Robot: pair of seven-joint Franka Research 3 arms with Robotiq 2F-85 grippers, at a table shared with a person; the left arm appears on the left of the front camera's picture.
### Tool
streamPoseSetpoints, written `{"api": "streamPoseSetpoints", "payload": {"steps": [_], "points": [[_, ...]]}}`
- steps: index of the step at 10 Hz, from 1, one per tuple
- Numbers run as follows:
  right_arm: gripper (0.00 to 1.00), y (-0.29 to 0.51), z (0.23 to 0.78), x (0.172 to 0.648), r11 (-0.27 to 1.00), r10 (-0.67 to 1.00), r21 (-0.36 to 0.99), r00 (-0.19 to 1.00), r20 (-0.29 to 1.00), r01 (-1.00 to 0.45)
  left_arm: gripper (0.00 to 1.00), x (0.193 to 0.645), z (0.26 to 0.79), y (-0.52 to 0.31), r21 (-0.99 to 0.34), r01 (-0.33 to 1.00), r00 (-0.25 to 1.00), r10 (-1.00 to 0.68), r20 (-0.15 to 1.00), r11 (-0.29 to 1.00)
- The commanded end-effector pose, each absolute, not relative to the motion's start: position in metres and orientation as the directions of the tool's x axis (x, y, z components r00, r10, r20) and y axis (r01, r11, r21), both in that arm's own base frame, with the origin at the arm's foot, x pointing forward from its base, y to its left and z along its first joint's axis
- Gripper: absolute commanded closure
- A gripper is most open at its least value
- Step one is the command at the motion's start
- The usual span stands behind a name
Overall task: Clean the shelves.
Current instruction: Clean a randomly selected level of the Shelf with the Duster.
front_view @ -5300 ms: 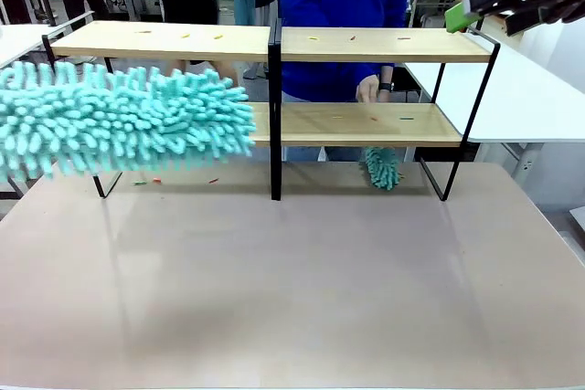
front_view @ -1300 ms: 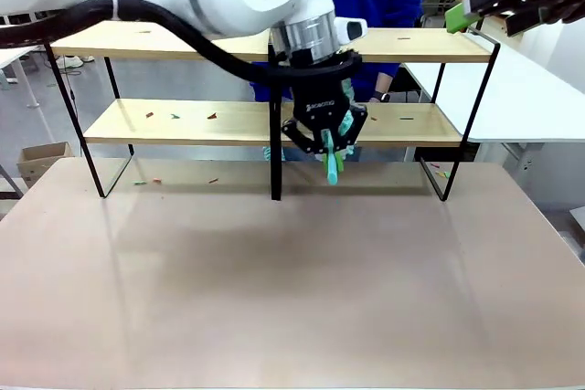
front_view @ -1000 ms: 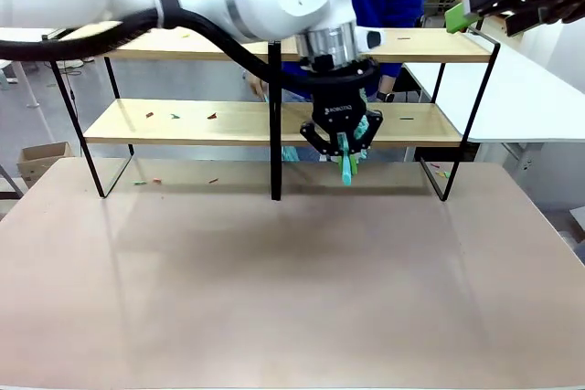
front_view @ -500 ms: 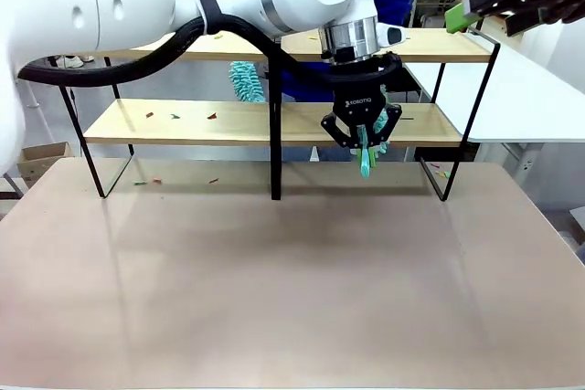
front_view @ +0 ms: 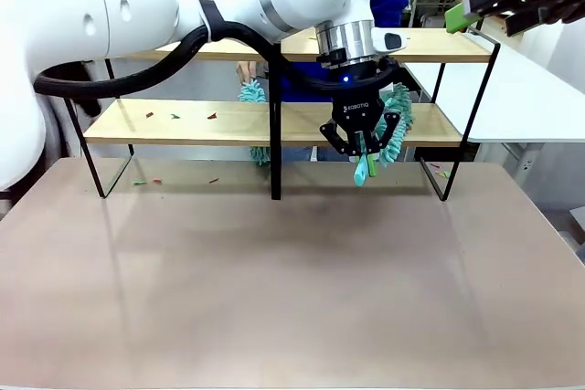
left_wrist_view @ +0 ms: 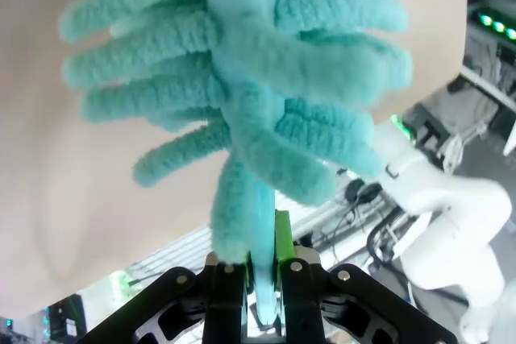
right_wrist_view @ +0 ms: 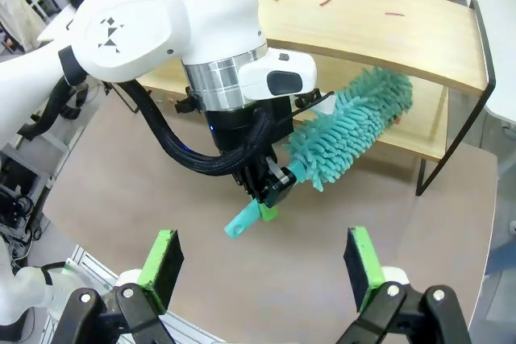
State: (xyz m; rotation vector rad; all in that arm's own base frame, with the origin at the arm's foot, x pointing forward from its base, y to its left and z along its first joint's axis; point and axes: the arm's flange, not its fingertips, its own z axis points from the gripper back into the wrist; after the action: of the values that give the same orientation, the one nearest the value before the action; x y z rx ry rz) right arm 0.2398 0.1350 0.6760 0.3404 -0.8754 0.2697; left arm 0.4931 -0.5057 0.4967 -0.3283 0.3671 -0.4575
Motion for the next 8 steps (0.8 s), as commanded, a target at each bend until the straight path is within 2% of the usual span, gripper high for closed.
{"api": "streamPoseSetpoints", "payload": {"steps": [1, 3, 4, 5, 6, 8], "points": [[0.0, 0.134, 0.677, 0.241, 0.91, 0.089, 0.185, 0.613, 0.785, -0.37, 0.87, 0.504, 0.511, -0.501, -0.456, 0.43, 0.739, -0.594, -0.319, 0.779], [0.0, 0.134, 0.677, 0.241, 0.91, 0.089, 0.185, 0.613, 0.785, -0.37, 0.87, 0.496, 0.518, -0.483, -0.488, 0.553, 0.573, -0.733, -0.365, 0.675], [0.0, 0.134, 0.677, 0.241, 0.91, 0.089, 0.185, 0.613, 0.785, -0.37, 0.87, 0.485, 0.525, -0.469, -0.551, 0.623, 0.397, -0.832, -0.389, 0.555], [0.0, 0.134, 0.677, 0.241, 0.91, 0.089, 0.185, 0.613, 0.785, -0.37, 0.87, 0.471, 0.534, -0.455, -0.602, 0.672, 0.254, -0.897, -0.361, 0.432], [0.0, 0.134, 0.677, 0.241, 0.91, 0.089, 0.185, 0.613, 0.785, -0.37, 0.87, 0.459, 0.543, -0.444, -0.631, 0.69, 0.181, -0.928, -0.325, 0.355], [0.0, 0.134, 0.677, 0.241, 0.91, 0.089, 0.185, 0.613, 0.785, -0.37, 0.87, 0.445, 0.558, -0.439, -0.615, 0.715, 0.204, -0.941, -0.271, 0.333]]}}
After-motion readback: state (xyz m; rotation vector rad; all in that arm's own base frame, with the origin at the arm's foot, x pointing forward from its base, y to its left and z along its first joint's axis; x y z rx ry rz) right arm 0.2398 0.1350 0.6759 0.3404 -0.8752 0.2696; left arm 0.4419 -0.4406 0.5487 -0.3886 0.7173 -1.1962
